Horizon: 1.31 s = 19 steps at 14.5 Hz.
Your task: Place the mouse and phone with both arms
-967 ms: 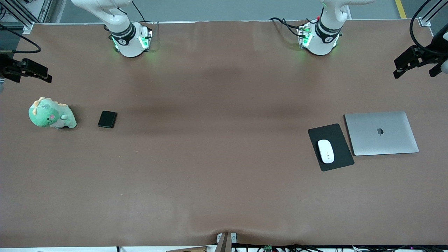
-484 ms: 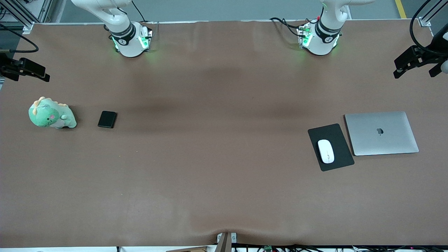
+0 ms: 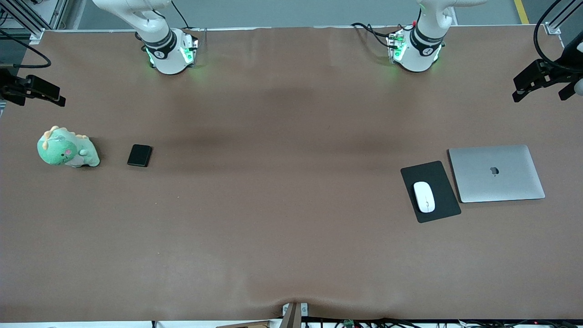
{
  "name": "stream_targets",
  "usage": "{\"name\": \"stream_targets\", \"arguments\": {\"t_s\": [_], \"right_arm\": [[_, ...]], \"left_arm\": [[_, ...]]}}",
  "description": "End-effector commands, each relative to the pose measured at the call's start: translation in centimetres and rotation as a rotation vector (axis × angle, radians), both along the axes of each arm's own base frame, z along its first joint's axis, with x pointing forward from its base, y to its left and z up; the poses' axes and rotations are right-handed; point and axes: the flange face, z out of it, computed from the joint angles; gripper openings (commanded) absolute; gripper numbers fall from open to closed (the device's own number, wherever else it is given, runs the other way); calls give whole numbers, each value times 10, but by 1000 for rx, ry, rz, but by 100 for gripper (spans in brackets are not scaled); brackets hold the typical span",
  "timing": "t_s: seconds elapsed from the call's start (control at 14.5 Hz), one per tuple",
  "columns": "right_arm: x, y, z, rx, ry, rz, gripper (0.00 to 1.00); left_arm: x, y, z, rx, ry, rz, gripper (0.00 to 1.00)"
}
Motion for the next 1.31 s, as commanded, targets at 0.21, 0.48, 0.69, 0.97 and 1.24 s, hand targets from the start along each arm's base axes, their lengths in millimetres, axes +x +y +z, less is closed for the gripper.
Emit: {"name": "stream_targets", "arguments": {"t_s": [0.21,0.48,0.69,0.97,1.24], "right_arm": [[-9,-2,0,25,-11,4,100],[-9,-13,-2,28,-10,-18,100],[-11,-6,-1,30,-11,-6,100],[-11,-13,-2,38,-7,-19,100],[-9,-9,-3,39,-9,-14,100]], "left_arm": [[5,1,2,-6,-5,-5,100],[2,2,12,-8,-11,-22,100],[13,2,11,-6,-10,-18,100],[14,2,11,-6,-12,-18,100],[13,3,11,-8,-9,-16,100]]}}
